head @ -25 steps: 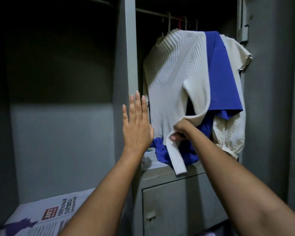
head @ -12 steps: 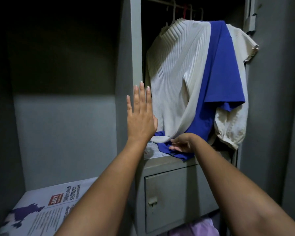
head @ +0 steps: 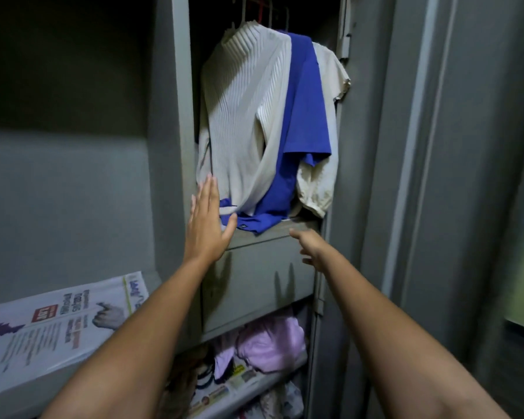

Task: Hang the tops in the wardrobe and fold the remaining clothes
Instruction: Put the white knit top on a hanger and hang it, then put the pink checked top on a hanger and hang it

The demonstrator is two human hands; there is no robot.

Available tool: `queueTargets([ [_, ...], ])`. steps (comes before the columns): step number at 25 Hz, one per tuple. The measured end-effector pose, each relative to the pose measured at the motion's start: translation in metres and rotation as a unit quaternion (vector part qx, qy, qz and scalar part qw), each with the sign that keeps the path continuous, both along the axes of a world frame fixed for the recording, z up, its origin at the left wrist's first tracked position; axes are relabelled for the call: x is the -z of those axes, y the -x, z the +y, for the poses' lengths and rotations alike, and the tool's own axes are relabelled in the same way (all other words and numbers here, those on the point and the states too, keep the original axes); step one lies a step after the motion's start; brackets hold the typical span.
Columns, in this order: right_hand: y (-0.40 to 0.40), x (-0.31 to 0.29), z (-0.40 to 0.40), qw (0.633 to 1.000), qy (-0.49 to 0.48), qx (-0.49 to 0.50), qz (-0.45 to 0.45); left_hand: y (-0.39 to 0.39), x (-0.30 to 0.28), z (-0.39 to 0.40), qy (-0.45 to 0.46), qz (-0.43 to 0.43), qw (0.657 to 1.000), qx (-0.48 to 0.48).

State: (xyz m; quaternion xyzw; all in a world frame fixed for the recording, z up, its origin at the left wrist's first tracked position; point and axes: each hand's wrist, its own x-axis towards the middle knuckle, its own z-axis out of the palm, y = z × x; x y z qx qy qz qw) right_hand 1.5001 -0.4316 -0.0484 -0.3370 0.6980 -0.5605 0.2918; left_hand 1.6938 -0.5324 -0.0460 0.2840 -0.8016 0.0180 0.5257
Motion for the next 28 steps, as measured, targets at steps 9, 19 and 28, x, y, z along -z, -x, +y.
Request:
queueTargets([
  [9,-0.028,0.036,0.199,1.000,0.017,0.016,0.009,0.027,0.039,0.158,-0.448,0.147,0.855,0.216],
  [19,-0.019,0.042,0.445,0.991,0.013,0.134,-0.026,0.072,0.046,0.371,-0.481,0.018,0.794,0.371],
  [28,0.026,0.038,0.647,0.937,-0.025,0.349,-0.016,0.151,0.038,0.525,-0.484,-0.063,0.708,0.510],
])
